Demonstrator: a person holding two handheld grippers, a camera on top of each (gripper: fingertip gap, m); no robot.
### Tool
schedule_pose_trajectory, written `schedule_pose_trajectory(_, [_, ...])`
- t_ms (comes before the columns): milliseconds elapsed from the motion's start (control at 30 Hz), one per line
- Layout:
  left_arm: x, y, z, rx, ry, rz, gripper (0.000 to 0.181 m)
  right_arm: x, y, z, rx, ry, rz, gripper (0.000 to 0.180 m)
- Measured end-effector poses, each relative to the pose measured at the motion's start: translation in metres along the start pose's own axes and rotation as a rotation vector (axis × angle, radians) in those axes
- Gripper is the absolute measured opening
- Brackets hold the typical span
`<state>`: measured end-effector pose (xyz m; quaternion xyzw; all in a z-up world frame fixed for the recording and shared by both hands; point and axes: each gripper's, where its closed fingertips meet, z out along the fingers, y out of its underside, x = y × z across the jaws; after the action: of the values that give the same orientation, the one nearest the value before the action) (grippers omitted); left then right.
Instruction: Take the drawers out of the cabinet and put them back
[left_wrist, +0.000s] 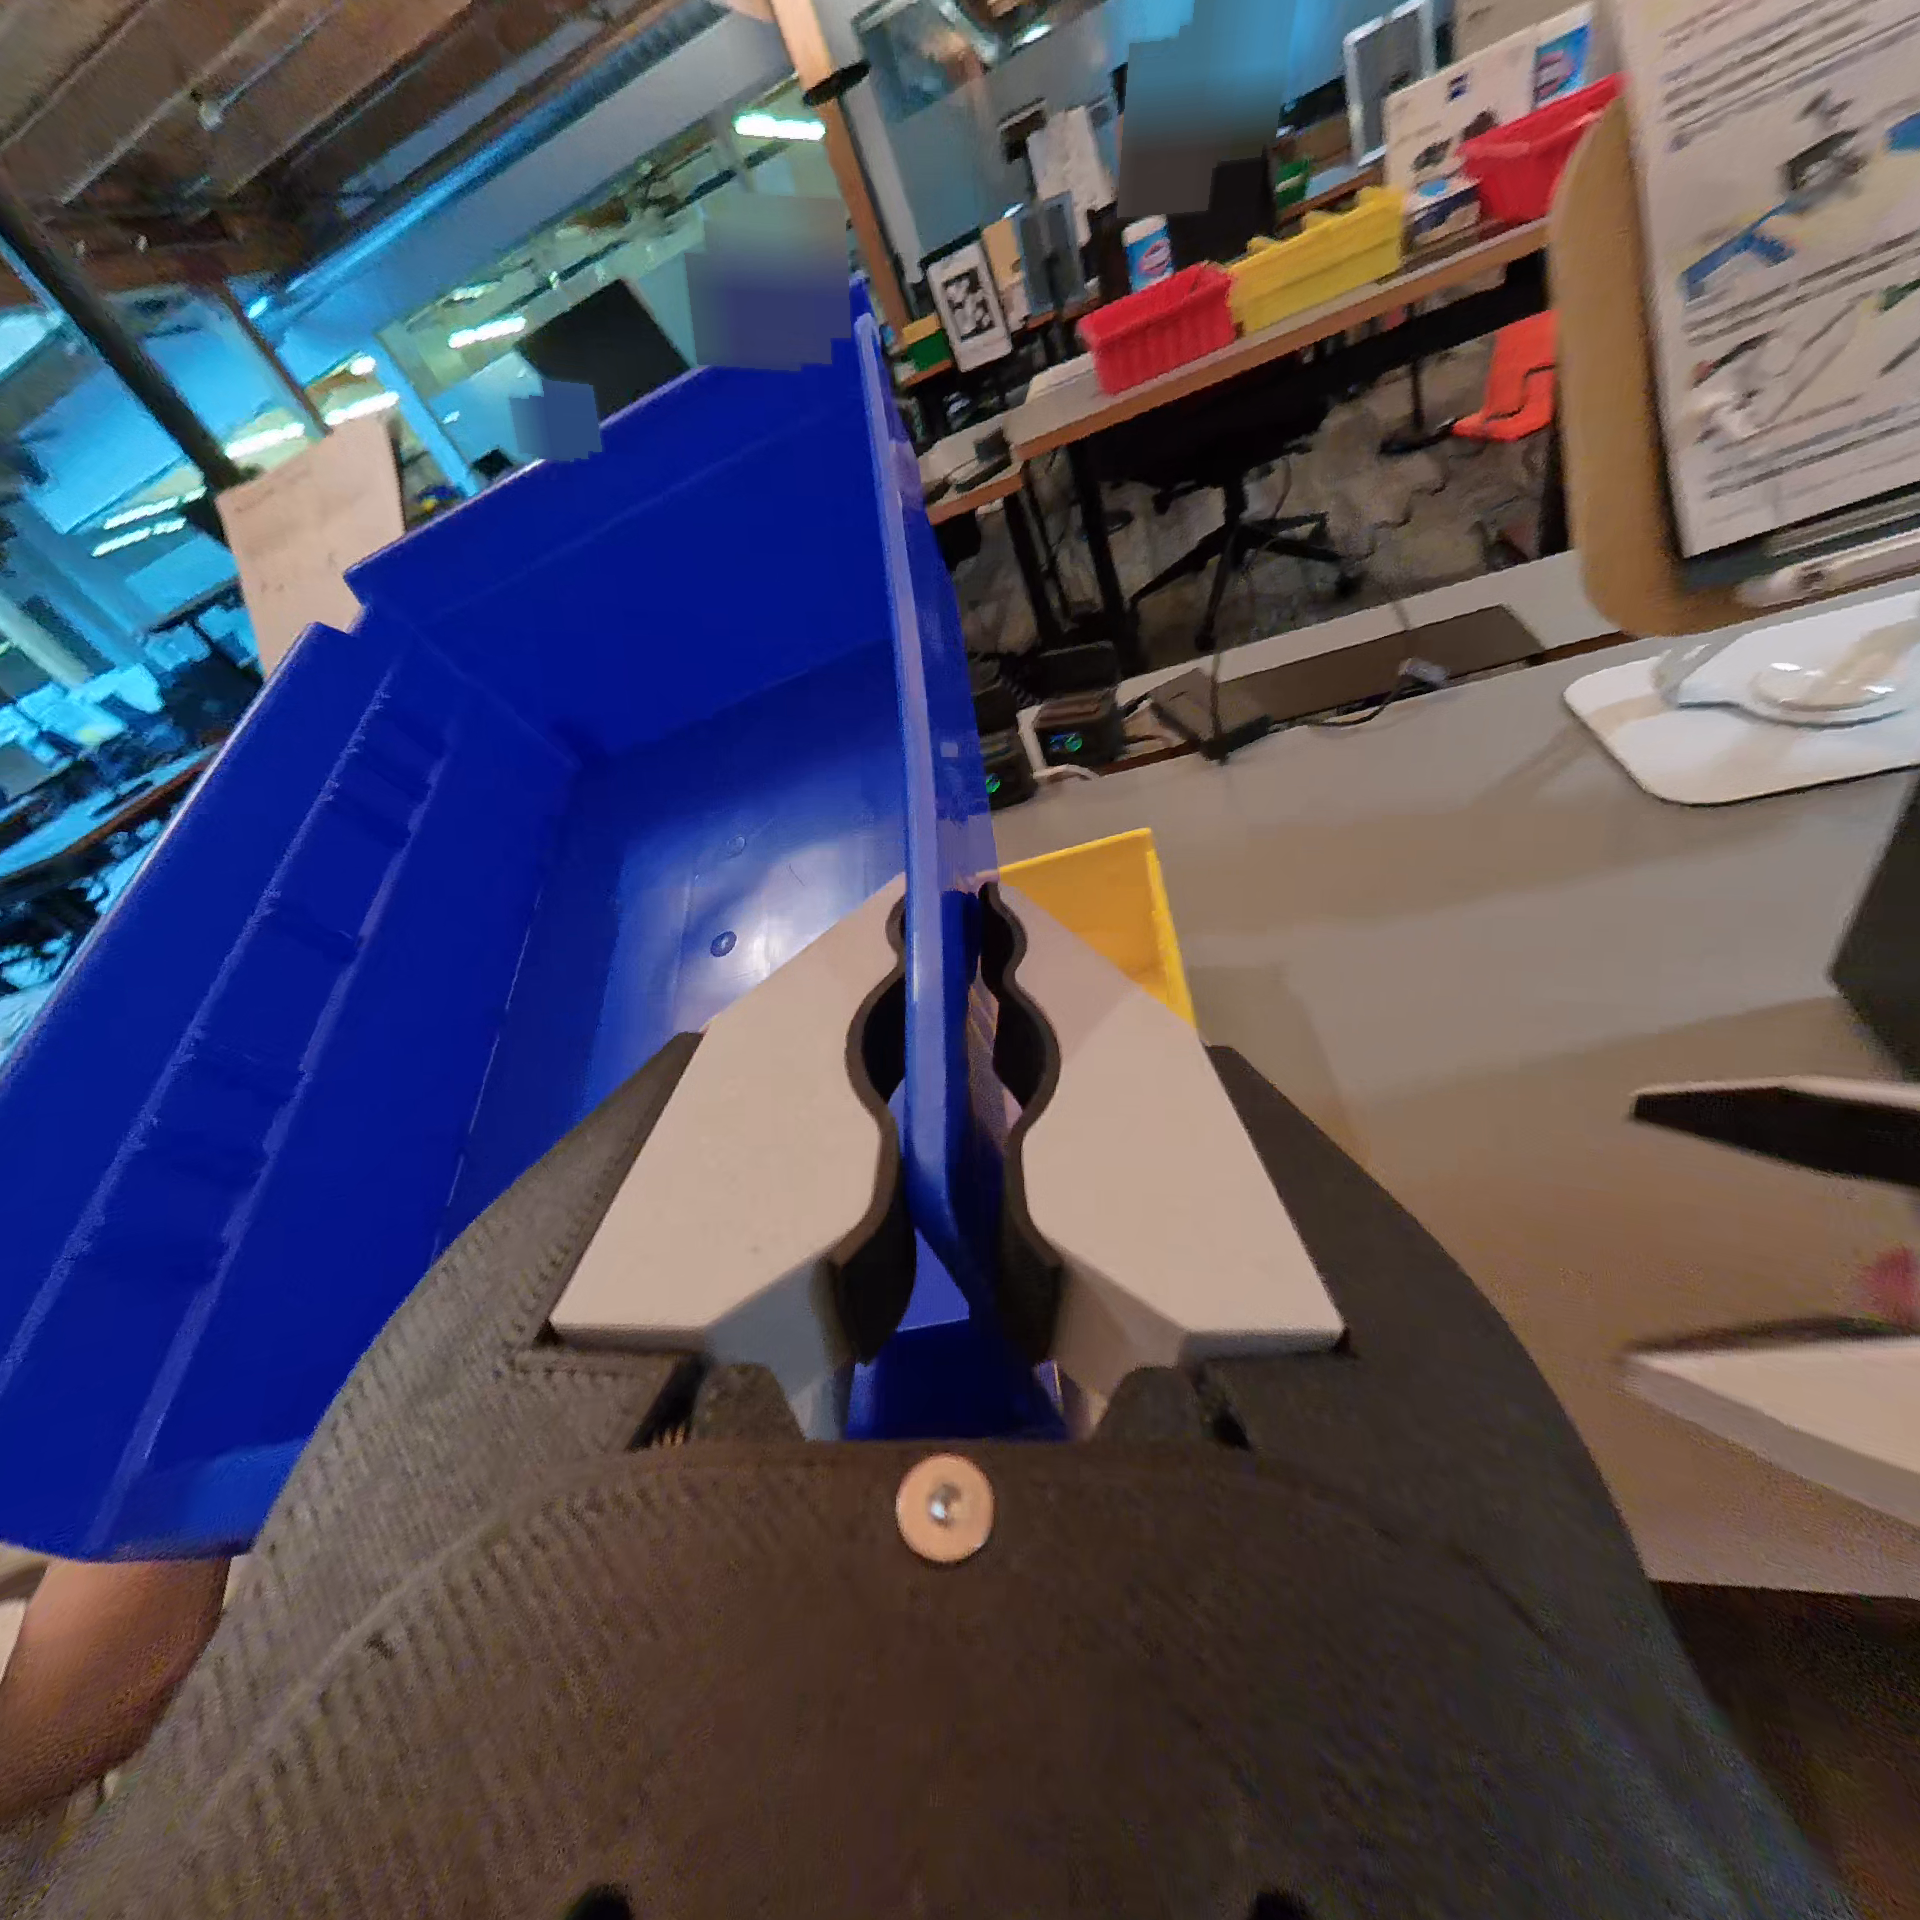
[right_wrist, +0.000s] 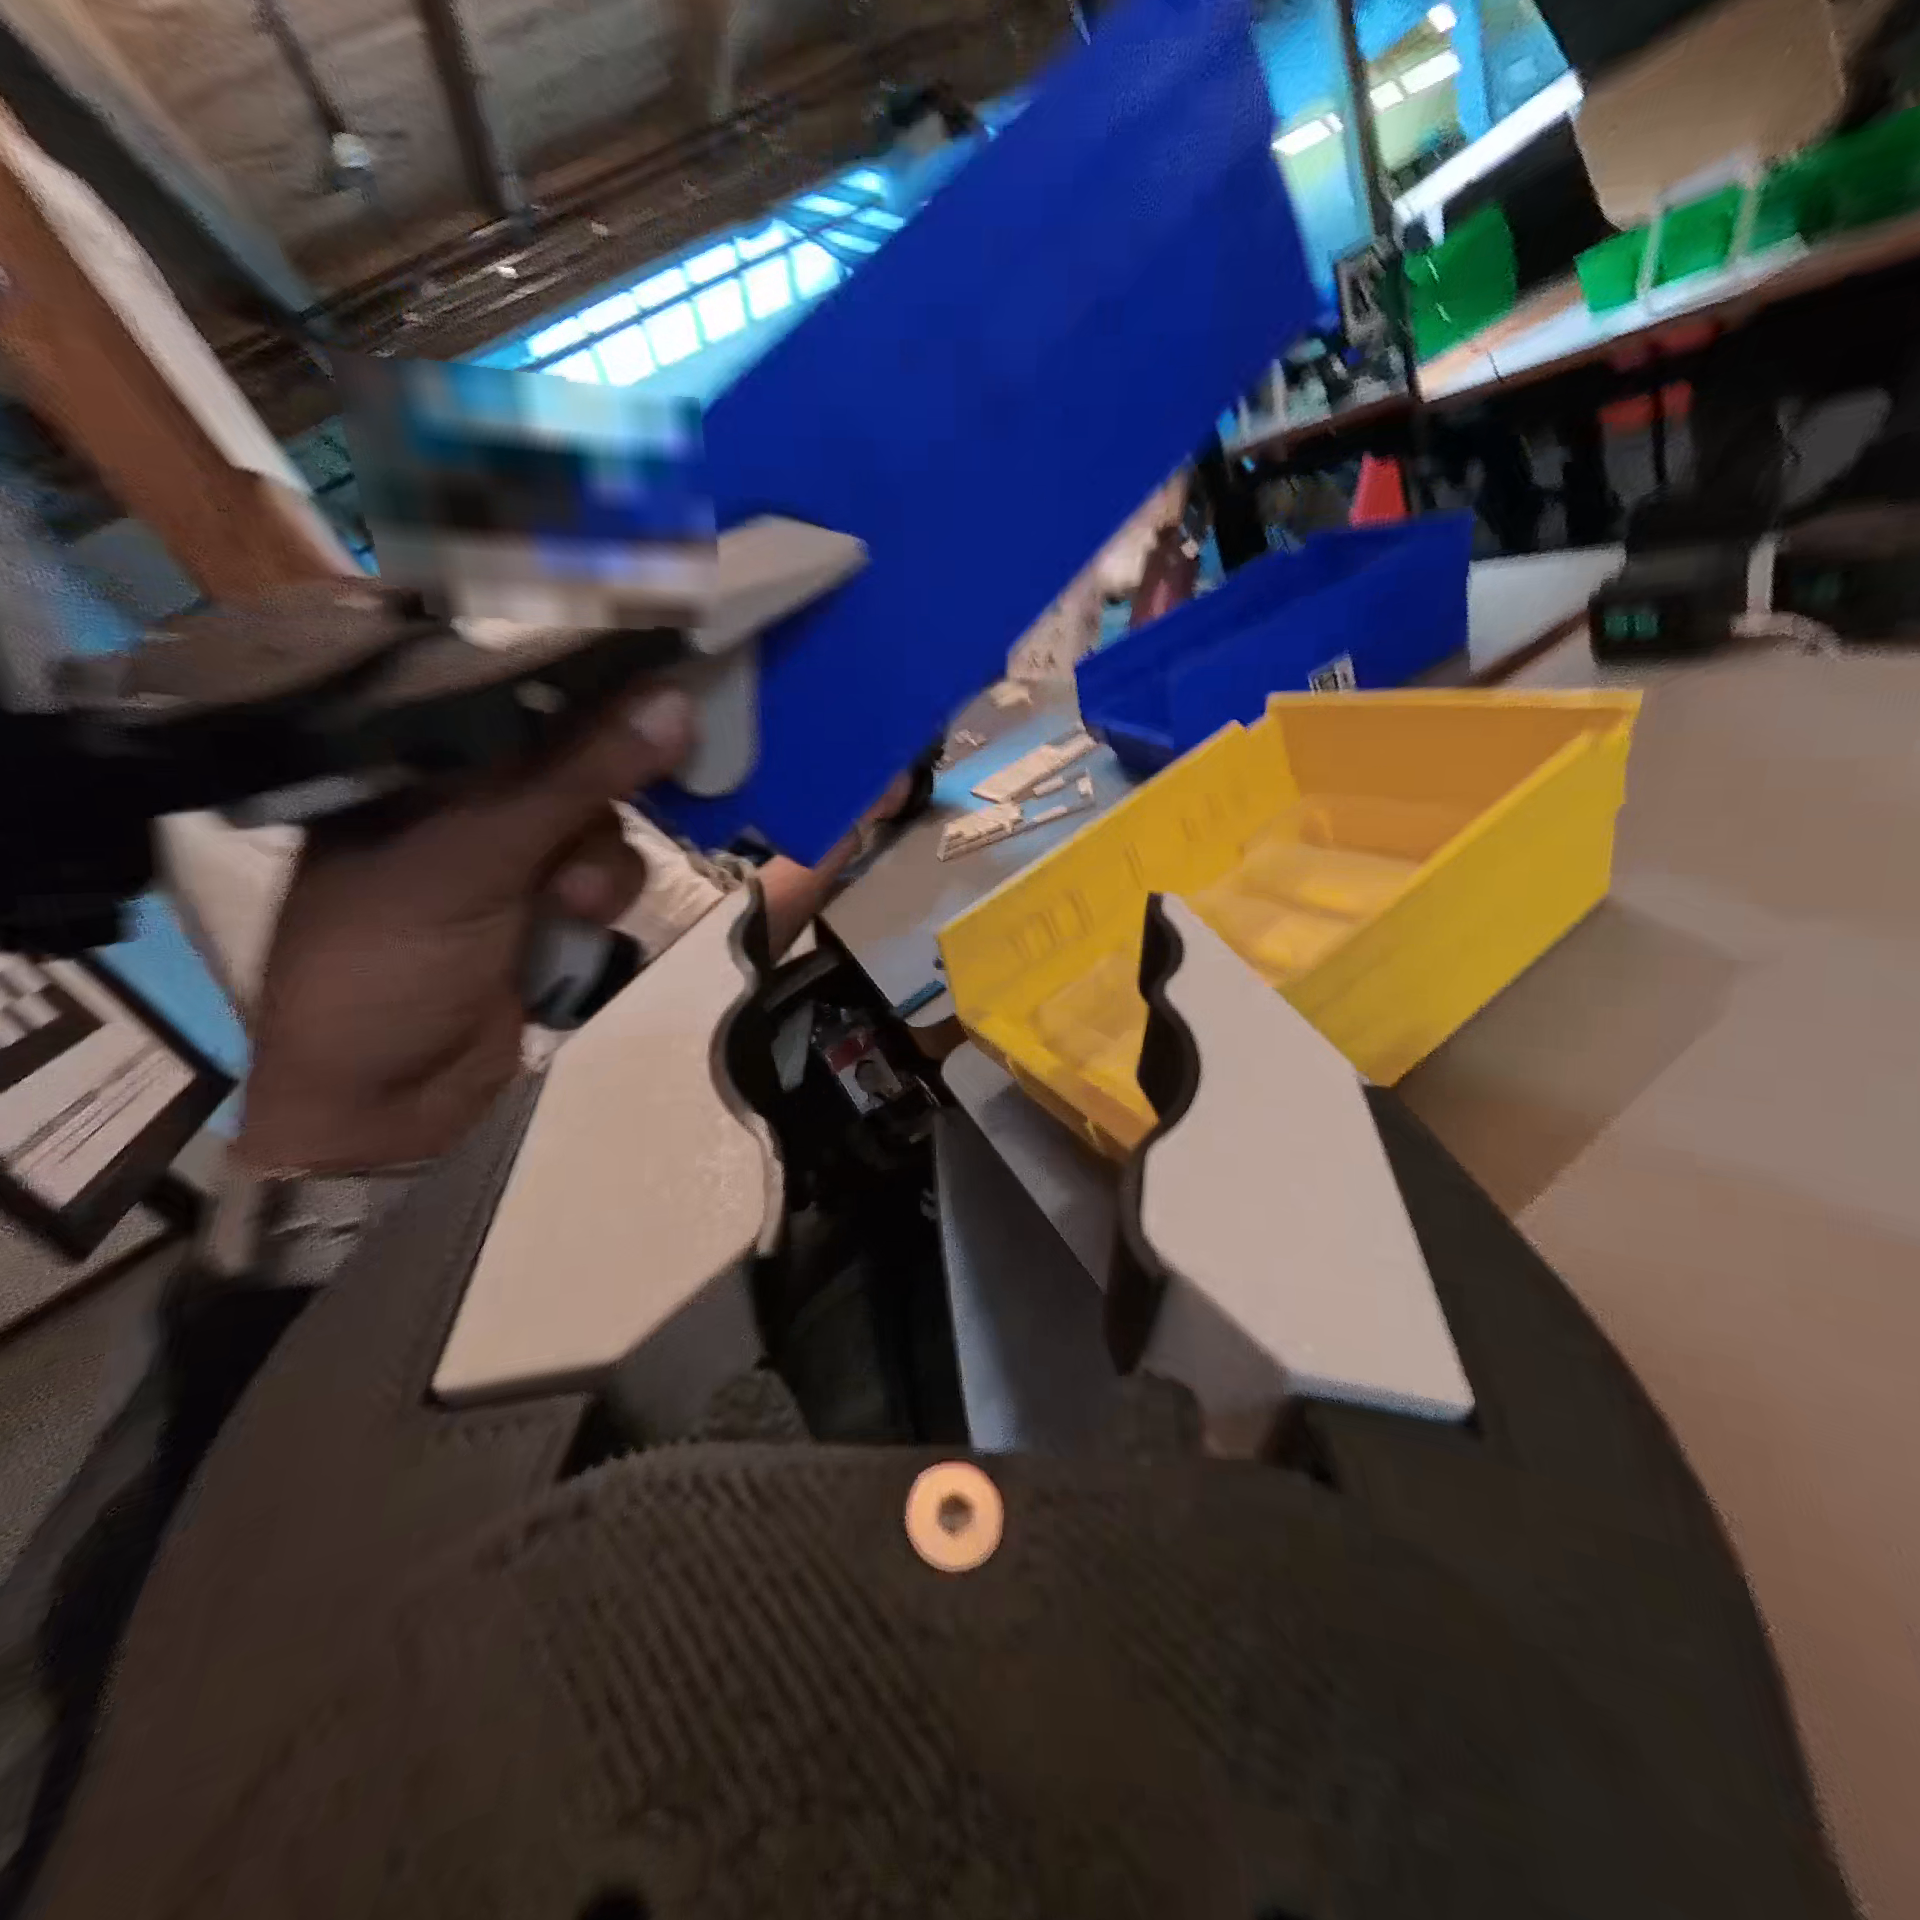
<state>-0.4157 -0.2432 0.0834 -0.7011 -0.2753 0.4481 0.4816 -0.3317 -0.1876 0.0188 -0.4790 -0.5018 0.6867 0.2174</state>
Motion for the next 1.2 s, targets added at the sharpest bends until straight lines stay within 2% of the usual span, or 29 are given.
schedule_pose_trajectory(133, [0.047, -0.037, -0.018, 0.073, 0.061, 0.081, 0.004, -0.028, -0.058, -0.076, 0.088, -0.052, -0.238, 0.071])
schedule_pose_trajectory(233, [0.093, -0.069, -0.034, 0.133, 0.087, 0.172, 0.003, -0.017, -0.091, -0.138, 0.165, 0.079, -0.465, 0.067])
schedule_pose_trajectory(300, [0.126, -0.092, -0.047, 0.194, 0.129, 0.217, 0.003, -0.003, -0.107, -0.179, 0.189, 0.167, -0.54, 0.066])
schedule_pose_trajectory(433, [0.199, -0.146, -0.076, 0.321, 0.296, 0.243, 0.004, 0.039, -0.137, -0.266, 0.223, 0.34, -0.543, 0.061])
schedule_pose_trajectory(567, [0.29, -0.195, -0.112, 0.446, 0.536, 0.297, 0.004, 0.079, -0.164, -0.369, 0.34, 0.53, -0.501, 0.06])
schedule_pose_trajectory(700, [0.39, -0.228, -0.155, 0.536, 0.764, 0.338, 0.004, 0.114, -0.165, -0.479, 0.456, 0.763, -0.517, 0.057])
schedule_pose_trajectory(767, [0.441, -0.237, -0.175, 0.563, 0.858, 0.361, 0.004, 0.131, -0.156, -0.532, 0.489, 0.891, -0.532, 0.056])
schedule_pose_trajectory(867, [0.517, -0.242, -0.195, 0.581, 0.966, 0.387, 0.005, 0.15, -0.149, -0.599, 0.609, 1.02, -0.556, 0.043])
schedule_pose_trajectory(933, [0.563, -0.239, -0.203, 0.584, 1.008, 0.392, 0.005, 0.166, -0.145, -0.624, 0.646, 1.069, -0.551, 0.042])
schedule_pose_trajectory(1033, [0.623, -0.227, -0.206, 0.583, 1.048, 0.397, 0.005, 0.19, -0.136, -0.648, 0.601, 1.154, -0.516, 0.046])
schedule_pose_trajectory(1200, [0.693, -0.193, -0.202, 0.533, 1.151, 0.35, 0.005, 0.225, -0.118, -0.689, 0.632, 1.253, -0.354, 0.051])
